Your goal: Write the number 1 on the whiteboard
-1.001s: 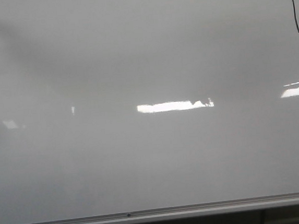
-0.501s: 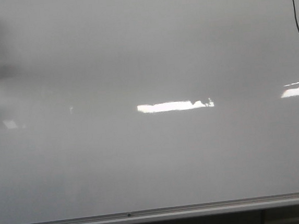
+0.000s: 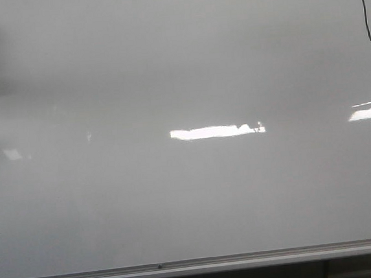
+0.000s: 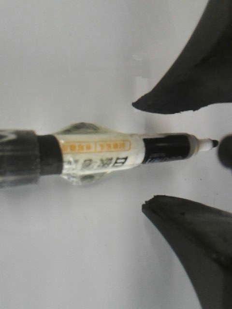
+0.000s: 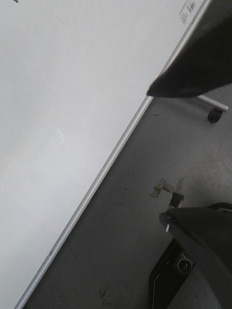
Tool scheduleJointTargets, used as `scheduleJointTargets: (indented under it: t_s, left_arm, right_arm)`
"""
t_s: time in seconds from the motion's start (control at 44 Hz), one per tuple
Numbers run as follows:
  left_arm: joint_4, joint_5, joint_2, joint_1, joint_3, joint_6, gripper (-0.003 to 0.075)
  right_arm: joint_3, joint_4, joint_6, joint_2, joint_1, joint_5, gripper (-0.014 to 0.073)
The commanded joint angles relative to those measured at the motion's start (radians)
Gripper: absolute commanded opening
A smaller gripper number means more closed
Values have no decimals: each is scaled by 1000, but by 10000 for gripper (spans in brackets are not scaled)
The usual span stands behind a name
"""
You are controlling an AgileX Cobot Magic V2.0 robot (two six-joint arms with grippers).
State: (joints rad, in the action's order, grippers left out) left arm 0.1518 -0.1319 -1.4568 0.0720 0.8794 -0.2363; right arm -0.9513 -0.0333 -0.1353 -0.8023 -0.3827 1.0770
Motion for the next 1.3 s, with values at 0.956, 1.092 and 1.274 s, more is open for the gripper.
scheduleJointTargets:
  t_s: [0.956, 1.092, 1.274]
  left_arm:
    - [17, -715, 873, 192, 29, 25, 384]
    - [23, -715, 873, 192, 29, 25, 254]
    - [24, -715, 873, 192, 29, 25, 41]
  right_arm:
    - [12, -125, 309, 301, 8, -48, 503]
    - [24, -125, 309, 301, 8, -53, 345]
    - [24, -125, 309, 301, 8, -64, 79]
